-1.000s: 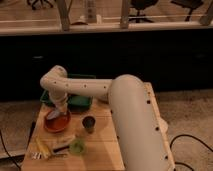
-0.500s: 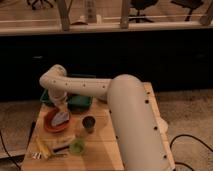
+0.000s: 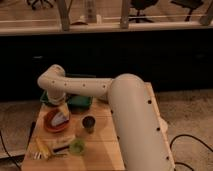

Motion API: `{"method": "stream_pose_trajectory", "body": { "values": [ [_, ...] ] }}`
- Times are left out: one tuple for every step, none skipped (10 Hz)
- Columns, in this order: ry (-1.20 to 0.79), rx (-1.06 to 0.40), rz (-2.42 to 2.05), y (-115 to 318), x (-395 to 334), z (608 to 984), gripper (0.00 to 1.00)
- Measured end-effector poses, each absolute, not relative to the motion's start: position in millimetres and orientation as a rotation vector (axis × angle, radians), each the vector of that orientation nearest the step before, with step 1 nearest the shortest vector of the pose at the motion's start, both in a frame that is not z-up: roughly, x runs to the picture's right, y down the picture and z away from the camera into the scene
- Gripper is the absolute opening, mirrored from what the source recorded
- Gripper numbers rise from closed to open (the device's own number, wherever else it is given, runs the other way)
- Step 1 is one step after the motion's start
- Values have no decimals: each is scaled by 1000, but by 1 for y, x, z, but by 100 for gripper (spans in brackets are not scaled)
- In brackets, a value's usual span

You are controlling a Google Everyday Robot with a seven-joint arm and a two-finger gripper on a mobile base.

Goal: Place towel in red bowl

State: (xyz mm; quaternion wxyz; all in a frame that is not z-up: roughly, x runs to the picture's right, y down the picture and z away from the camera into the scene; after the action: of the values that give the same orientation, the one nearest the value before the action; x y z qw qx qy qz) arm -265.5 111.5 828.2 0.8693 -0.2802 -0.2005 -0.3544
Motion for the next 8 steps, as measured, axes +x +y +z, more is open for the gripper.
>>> {"method": "stream_pose_trajectory", "body": {
  "values": [
    [-422, -587, -744, 111, -266, 828, 80],
    [-423, -591, -748, 110, -265, 826, 80],
    [-421, -596, -752, 110, -263, 826, 80],
    [-424, -596, -754, 110, -264, 825, 80],
    [-424, -597, -755, 110, -264, 825, 80],
    [-423, -598, -755, 110, -263, 825, 80],
    [-424, -598, -755, 110, -263, 825, 80],
    [-423, -598, -755, 110, -263, 825, 80]
  ]
}}
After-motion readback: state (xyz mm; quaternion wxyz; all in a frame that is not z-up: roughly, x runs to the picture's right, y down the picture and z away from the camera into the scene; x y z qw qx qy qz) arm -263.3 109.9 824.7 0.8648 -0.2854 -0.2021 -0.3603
